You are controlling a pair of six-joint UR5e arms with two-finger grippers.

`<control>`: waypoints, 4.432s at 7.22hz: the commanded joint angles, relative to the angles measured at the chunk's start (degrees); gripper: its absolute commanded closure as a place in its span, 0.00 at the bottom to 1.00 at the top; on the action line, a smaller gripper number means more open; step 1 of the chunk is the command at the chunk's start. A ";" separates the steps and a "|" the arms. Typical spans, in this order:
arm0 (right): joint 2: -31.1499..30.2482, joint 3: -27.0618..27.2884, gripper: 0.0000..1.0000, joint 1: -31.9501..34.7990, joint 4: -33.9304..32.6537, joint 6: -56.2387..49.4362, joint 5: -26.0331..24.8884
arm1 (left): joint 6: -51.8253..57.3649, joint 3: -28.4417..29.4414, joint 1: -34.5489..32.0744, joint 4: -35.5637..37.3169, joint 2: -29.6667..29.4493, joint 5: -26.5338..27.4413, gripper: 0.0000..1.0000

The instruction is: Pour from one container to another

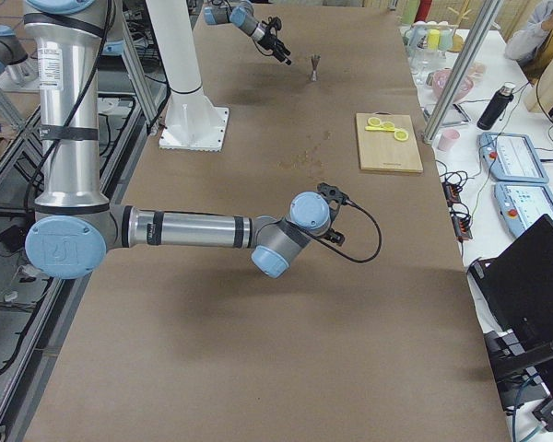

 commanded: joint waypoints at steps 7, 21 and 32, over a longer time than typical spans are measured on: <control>4.18 -13.08 0.01 -11.50 34.23 15.85 -8.59 | 7.55 17.34 -10.85 -6.71 -11.26 0.44 0.02; 14.84 -30.86 0.02 -20.46 51.23 28.18 -17.99 | 6.00 25.53 -7.00 -11.30 -14.34 14.16 0.12; 14.84 -30.16 0.22 -22.49 49.29 27.65 -22.12 | 6.35 27.82 -9.46 -11.91 -17.68 12.40 0.75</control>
